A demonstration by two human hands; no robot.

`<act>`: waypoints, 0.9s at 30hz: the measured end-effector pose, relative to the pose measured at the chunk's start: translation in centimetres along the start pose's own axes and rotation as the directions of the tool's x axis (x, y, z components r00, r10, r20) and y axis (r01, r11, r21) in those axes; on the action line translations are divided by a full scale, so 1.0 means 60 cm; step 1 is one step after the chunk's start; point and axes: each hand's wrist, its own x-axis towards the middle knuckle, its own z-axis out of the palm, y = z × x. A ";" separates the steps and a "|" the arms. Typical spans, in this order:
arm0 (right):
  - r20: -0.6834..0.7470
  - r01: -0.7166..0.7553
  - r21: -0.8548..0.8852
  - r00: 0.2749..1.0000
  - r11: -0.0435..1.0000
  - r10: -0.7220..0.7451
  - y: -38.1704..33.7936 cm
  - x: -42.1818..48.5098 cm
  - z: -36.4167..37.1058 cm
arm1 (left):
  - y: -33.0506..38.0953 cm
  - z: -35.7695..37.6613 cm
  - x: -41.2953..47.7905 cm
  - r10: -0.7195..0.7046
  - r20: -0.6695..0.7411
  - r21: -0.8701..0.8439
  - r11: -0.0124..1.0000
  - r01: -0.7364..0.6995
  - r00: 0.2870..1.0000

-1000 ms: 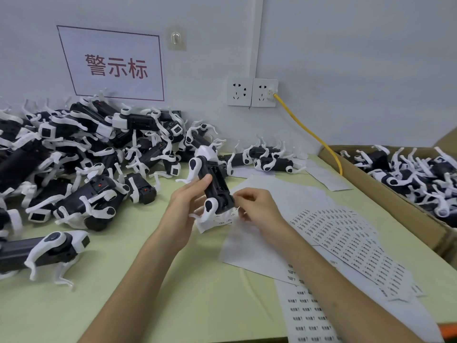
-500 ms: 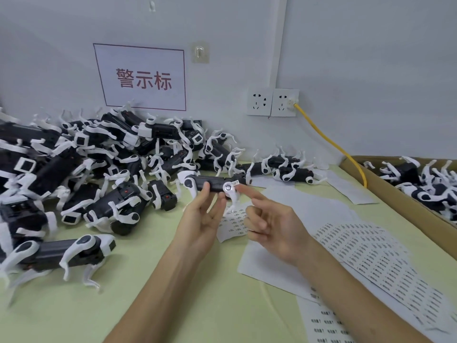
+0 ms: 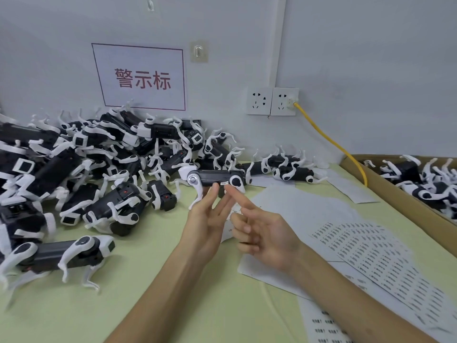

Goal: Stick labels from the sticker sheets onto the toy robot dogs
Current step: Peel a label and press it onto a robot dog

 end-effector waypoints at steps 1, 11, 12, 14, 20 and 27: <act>0.000 0.001 0.006 1.000 1.000 -0.001 0.000 0.000 0.000 | 0.000 0.002 -0.001 0.007 0.011 0.003 1.000 -0.007 1.000; 0.025 0.002 -0.002 1.000 1.000 -0.002 0.007 0.002 0.001 | 0.004 0.014 -0.009 0.078 -0.013 -0.038 0.996 -0.079 0.997; 0.025 0.003 0.000 1.000 1.000 -0.003 0.007 0.002 0.001 | 0.004 0.015 -0.010 0.076 -0.021 -0.044 0.996 -0.077 0.997; 0.021 0.003 0.003 1.000 1.000 -0.003 0.007 0.002 0.002 | 0.004 0.016 -0.010 0.080 -0.033 -0.060 0.995 -0.082 0.996; 0.009 0.013 0.007 1.000 1.000 -0.013 0.009 0.003 0.004 | 0.003 0.016 -0.007 0.078 -0.066 -0.081 0.993 -0.083 0.995; -0.013 0.019 0.030 1.000 0.999 -0.019 0.009 0.003 0.006 | 0.005 0.018 -0.012 0.085 -0.031 -0.047 0.995 -0.087 0.996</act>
